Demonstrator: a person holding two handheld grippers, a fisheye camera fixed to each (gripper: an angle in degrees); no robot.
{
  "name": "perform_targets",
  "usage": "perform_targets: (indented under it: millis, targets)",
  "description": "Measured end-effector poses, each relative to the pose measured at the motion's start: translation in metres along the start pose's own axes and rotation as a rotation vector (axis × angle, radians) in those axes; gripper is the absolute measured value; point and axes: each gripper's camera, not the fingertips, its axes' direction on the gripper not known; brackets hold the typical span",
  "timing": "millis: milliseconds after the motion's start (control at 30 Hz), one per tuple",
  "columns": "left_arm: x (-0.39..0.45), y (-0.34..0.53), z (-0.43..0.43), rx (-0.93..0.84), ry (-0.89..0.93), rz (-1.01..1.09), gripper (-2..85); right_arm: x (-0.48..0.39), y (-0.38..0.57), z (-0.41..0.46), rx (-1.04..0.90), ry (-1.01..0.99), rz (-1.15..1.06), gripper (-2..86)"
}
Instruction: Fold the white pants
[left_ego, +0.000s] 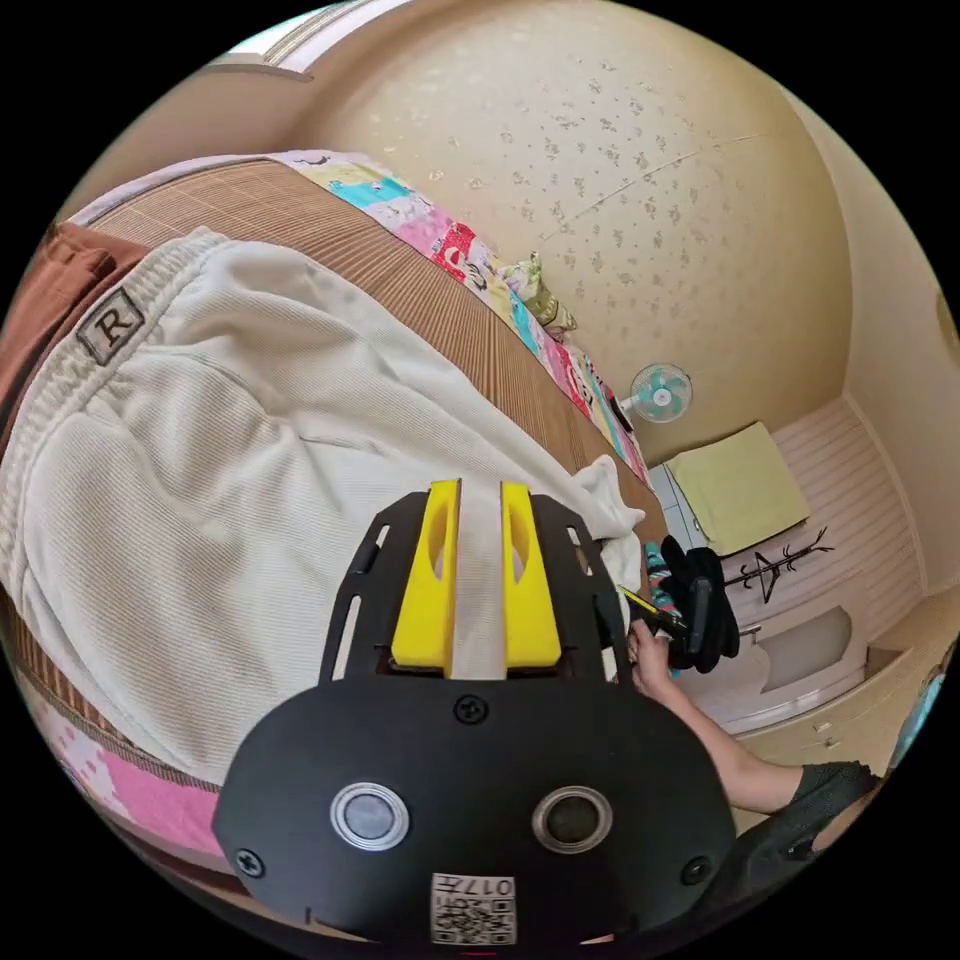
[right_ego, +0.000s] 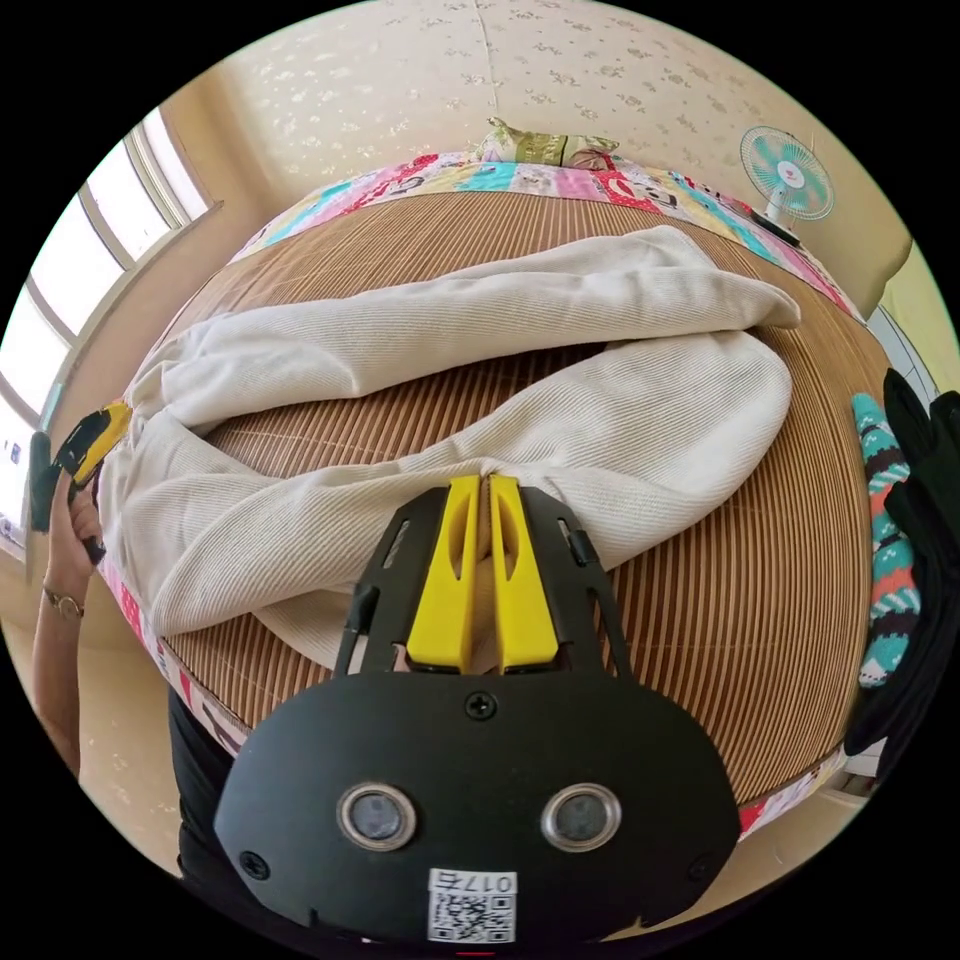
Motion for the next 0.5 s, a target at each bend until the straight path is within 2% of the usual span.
perform_targets:
  millis: [133,200,267,300,333,400,500]
  targets:
    - [0.069,0.081,0.039,-0.025,0.324,0.097,8.8,-0.003,-0.001,-0.006,-0.017,0.073,-0.034,2.5]
    - [0.099,0.101,0.072,-0.125,0.418,0.111,9.3,0.010,-0.003,-0.015,-0.055,0.013,-0.008,2.4]
    - [0.120,0.119,0.125,-0.341,0.524,0.054,9.6,0.033,-0.005,-0.028,-0.168,-0.141,0.005,2.3]
    - [0.122,0.123,0.133,-0.380,0.515,0.047,9.5,0.048,0.000,-0.040,-0.252,-0.237,-0.004,2.1]
    - [0.125,0.132,0.138,-0.399,0.412,0.050,7.6,0.062,0.015,-0.060,-0.259,-0.310,-0.024,2.1]
    - [0.134,0.146,0.132,-0.379,0.256,0.128,5.4,0.084,0.051,-0.099,-0.159,-0.384,-0.026,2.0]
    - [0.148,0.176,0.132,-0.442,0.202,0.225,2.7,0.133,0.120,-0.143,-0.052,-0.477,0.054,1.7]
